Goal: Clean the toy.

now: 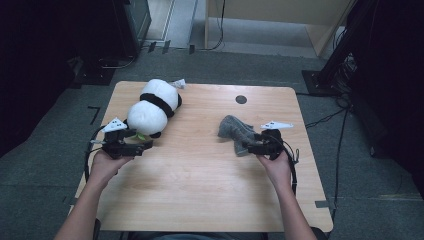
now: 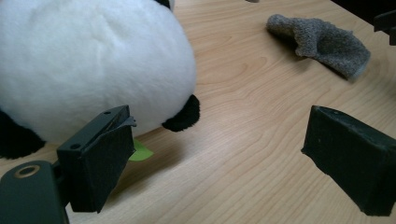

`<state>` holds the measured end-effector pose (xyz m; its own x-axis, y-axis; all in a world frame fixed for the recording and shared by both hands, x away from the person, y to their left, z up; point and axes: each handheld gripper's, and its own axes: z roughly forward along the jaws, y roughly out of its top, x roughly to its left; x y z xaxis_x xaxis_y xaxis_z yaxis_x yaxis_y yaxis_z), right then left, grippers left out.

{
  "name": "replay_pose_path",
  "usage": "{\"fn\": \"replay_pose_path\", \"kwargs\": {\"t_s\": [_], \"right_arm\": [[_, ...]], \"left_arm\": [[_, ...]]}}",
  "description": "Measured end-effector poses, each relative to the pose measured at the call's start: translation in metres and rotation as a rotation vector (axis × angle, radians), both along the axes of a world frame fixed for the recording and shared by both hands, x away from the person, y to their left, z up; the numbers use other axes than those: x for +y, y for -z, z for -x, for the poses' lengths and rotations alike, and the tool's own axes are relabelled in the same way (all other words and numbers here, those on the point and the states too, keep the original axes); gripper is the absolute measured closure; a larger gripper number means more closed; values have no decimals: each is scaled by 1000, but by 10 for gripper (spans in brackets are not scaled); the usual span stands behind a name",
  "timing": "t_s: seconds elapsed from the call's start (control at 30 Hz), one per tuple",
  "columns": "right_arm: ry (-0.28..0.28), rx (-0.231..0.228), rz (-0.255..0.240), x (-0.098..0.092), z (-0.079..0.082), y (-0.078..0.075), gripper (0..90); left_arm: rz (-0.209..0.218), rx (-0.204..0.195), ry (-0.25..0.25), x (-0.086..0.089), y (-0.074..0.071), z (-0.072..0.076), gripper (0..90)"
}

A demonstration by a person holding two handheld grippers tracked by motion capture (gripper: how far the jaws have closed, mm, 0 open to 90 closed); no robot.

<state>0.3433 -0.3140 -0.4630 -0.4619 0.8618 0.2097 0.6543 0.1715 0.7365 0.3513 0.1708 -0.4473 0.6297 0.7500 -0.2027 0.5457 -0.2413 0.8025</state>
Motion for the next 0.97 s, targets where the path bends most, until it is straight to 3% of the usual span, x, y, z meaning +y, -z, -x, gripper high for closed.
{"fn": "replay_pose_path", "kwargs": {"t_s": [0.1,0.3,0.5,0.97], "right_arm": [[0,-7,8,-6,7,0,334],[-16,-1,-3,-8,18,7,345],[-28,-7,16,-10,20,13,345],[-18,0,10,-12,20,15,348]], "left_arm": [[-18,-3,8,-3,3,3,145],[-64,-11,36,-12,9,4,147],[-123,-27,64,-17,14,5,152],[-121,-13,60,-14,17,2,153]]}}
